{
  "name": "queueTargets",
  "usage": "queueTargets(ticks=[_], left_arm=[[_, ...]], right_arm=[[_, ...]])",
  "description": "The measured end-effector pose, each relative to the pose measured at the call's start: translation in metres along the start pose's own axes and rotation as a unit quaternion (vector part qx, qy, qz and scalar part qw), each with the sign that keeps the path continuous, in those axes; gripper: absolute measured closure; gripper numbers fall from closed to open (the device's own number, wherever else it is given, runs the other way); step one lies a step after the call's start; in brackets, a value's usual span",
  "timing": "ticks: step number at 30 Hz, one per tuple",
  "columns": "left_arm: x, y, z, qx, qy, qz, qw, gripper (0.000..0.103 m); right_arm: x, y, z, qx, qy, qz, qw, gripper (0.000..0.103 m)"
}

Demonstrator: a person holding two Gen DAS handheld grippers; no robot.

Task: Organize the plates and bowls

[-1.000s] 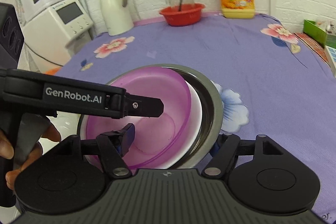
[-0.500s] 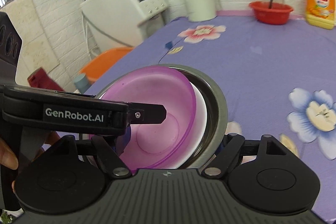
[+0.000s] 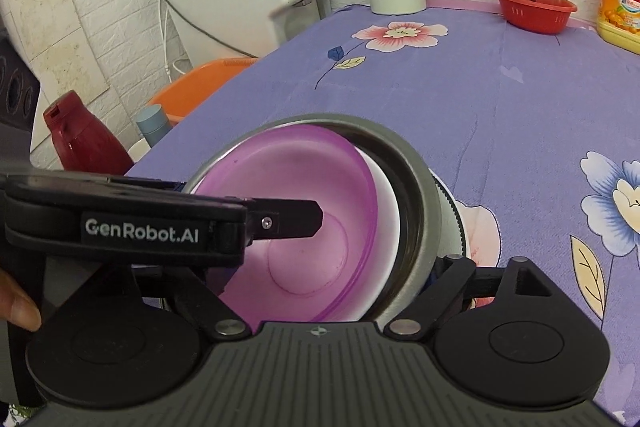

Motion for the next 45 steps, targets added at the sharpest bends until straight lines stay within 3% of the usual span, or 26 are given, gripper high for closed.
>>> queueTargets(ticks=[9, 13, 16, 20, 26, 28, 34, 39, 45], left_arm=[[-0.002, 0.016, -0.014, 0.046, -0.016, -0.015, 0.9987, 0.028], [-0.004, 0.017, -0.021, 0.054, -0.016, -0.021, 0.9982, 0.028], [-0.003, 0.019, -0.023, 0.06, -0.019, -0.024, 0.9977, 0.027], [0.001, 0.022, -0.026, 0.069, -0.023, -0.03, 0.9969, 0.027], [0.027, 0.028, -0.025, 0.082, -0.046, -0.043, 0.9946, 0.022], [0.042, 0.032, -0.02, 0.093, -0.056, -0.052, 0.9927, 0.012], [0.086, 0.05, 0.004, 0.114, -0.077, -0.048, 0.9893, 0.011], [0.114, 0.066, 0.037, 0.123, -0.096, -0.049, 0.9865, 0.011], [0.131, 0.077, 0.077, 0.129, -0.108, -0.052, 0.9844, 0.011]], right_arm=[[-0.013, 0.001, -0.004, 0.026, 0.038, 0.034, 0.998, 0.0], [-0.012, -0.001, -0.008, 0.005, 0.058, 0.008, 0.998, 0.0], [0.003, 0.014, -0.022, 0.057, 0.041, 0.06, 0.996, 0.0], [0.018, 0.022, -0.029, 0.066, 0.013, 0.045, 0.997, 0.0], [0.045, 0.038, -0.019, 0.07, -0.042, 0.053, 0.995, 0.0], [0.053, 0.045, -0.013, 0.071, -0.052, 0.062, 0.994, 0.0], [0.077, 0.074, 0.018, 0.069, -0.11, 0.082, 0.988, 0.0], [0.092, 0.1, 0.049, 0.061, -0.164, 0.125, 0.977, 0.0], [0.095, 0.128, 0.089, 0.077, -0.212, 0.12, 0.967, 0.0]])
Point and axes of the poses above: each gripper's, at about its wrist camera, not at the fingertips, and y roughly against the way its jaws point, x to its right, z to its underside, the point moved 5 cm from there along -y, roughly the way its jaws point, and after that the axes turned 13 degrees about z, right-handed, at the moved point
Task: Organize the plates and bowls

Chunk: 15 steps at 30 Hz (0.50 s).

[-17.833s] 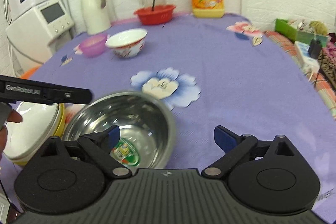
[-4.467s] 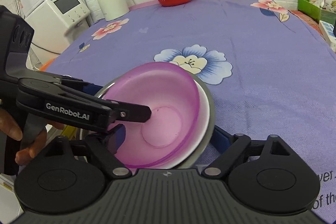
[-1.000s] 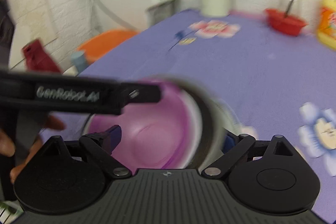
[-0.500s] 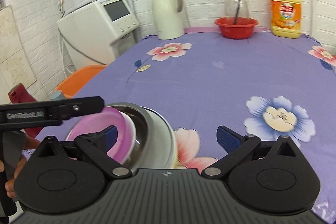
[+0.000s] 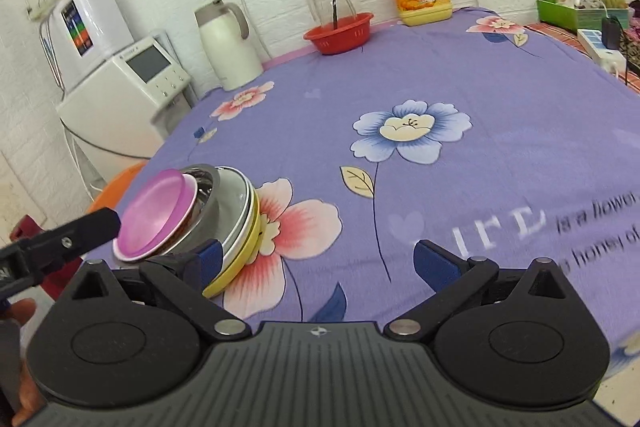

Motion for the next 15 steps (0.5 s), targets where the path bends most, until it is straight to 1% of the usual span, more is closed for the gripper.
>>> queueTargets(ticks=[4, 8, 11, 13, 15], left_arm=[[0.012, 0.011, 0.024, 0.012, 0.005, 0.007, 0.9999, 0.011], [0.024, 0.027, 0.048, 0.03, 0.008, 0.015, 0.9994, 0.011], [0.031, 0.046, 0.061, 0.041, -0.003, 0.02, 0.9989, 0.011], [0.034, 0.054, 0.065, 0.041, -0.016, 0.019, 0.9989, 0.011], [0.033, 0.054, 0.065, 0.04, -0.017, 0.012, 0.999, 0.011]], right_arm=[[0.007, 0.017, 0.024, 0.024, -0.013, 0.005, 1.0, 0.0], [0.016, 0.032, 0.043, 0.035, -0.038, 0.002, 0.999, 0.0], [0.019, 0.051, 0.051, 0.059, -0.042, 0.029, 0.997, 0.0], [0.016, 0.066, 0.056, 0.09, -0.028, 0.05, 0.994, 0.0], [0.014, 0.075, 0.062, 0.113, -0.008, 0.066, 0.991, 0.0]])
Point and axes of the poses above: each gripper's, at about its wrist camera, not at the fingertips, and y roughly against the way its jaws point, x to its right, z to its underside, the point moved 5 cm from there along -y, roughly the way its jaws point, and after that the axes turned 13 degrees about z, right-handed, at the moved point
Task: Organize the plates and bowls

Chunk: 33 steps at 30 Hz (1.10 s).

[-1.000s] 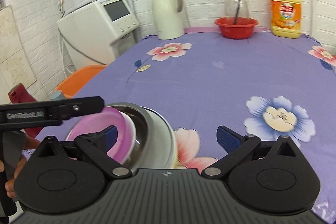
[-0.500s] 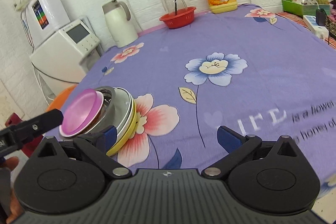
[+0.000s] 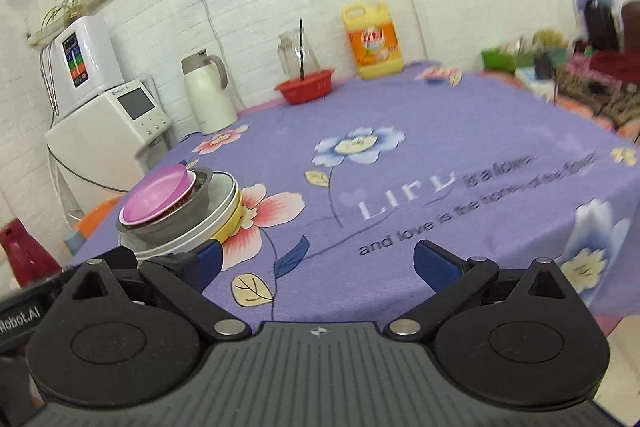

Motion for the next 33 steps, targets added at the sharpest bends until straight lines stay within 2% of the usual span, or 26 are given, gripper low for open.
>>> queueTargets(ticks=[7, 16, 29, 33], left_arm=[[-0.012, 0.004, -0.001, 0.006, 0.014, -0.026, 0.9995, 0.011], [-0.004, 0.02, -0.014, 0.041, -0.028, -0.062, 0.9969, 0.011], [-0.008, 0.018, -0.016, 0.036, -0.013, -0.039, 0.9985, 0.011], [-0.008, 0.018, -0.015, 0.033, -0.017, -0.044, 0.9983, 0.011]], right_arm=[[-0.001, -0.002, 0.003, 0.005, 0.002, -0.009, 1.0, 0.0], [-0.017, 0.014, 0.004, 0.017, 0.025, -0.036, 0.999, 0.0], [-0.017, 0.008, 0.007, -0.004, 0.013, -0.041, 0.999, 0.0], [-0.021, 0.007, 0.01, -0.011, 0.014, -0.047, 0.999, 0.0]])
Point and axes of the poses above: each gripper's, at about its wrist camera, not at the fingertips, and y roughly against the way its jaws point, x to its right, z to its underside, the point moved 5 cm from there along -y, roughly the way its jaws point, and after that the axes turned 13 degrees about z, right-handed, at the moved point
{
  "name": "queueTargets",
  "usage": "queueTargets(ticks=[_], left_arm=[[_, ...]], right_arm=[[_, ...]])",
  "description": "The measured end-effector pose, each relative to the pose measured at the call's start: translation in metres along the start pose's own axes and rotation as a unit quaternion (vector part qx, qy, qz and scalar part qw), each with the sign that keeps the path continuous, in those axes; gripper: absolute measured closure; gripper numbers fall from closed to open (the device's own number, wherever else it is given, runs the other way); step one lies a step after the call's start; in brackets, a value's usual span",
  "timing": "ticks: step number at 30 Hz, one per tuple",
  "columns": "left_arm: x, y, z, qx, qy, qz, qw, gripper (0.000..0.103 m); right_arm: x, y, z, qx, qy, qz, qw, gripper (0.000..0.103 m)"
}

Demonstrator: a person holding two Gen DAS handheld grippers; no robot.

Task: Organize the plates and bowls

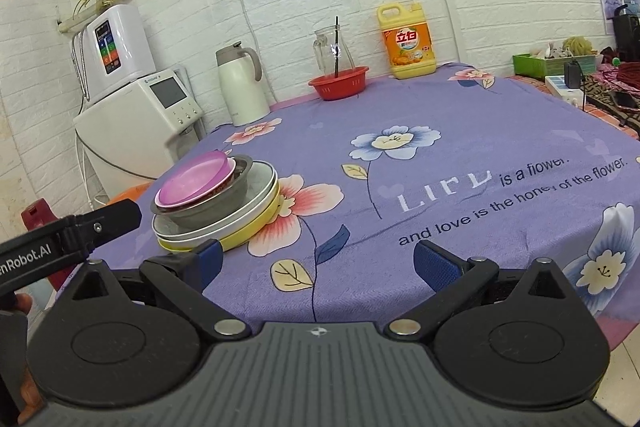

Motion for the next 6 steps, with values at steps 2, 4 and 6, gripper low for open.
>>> queueTargets(ticks=[2, 4, 6], left_arm=[[0.0006, -0.0005, 0.0001, 0.002, -0.002, 0.002, 1.0, 0.011], [0.0012, 0.0002, 0.0006, 0.005, -0.004, 0.002, 1.0, 0.011], [0.0013, 0.0005, 0.0, 0.006, -0.004, 0.003, 1.0, 0.011]], right_arm=[[-0.0007, -0.0012, 0.0014, -0.006, -0.001, -0.004, 1.0, 0.0], [-0.001, -0.0012, 0.0019, -0.007, -0.001, -0.006, 1.0, 0.0], [-0.0011, -0.0002, 0.0017, -0.005, -0.001, -0.003, 1.0, 0.0]])
Point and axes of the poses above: each gripper's, at about its wrist camera, not at the fingertips, and y roughly against the way its jaws point, x to its right, z to its underside, the point moved 5 cm from there along -y, roughly the way its jaws point, and after that the axes turned 13 degrees about z, right-handed, at the moved point
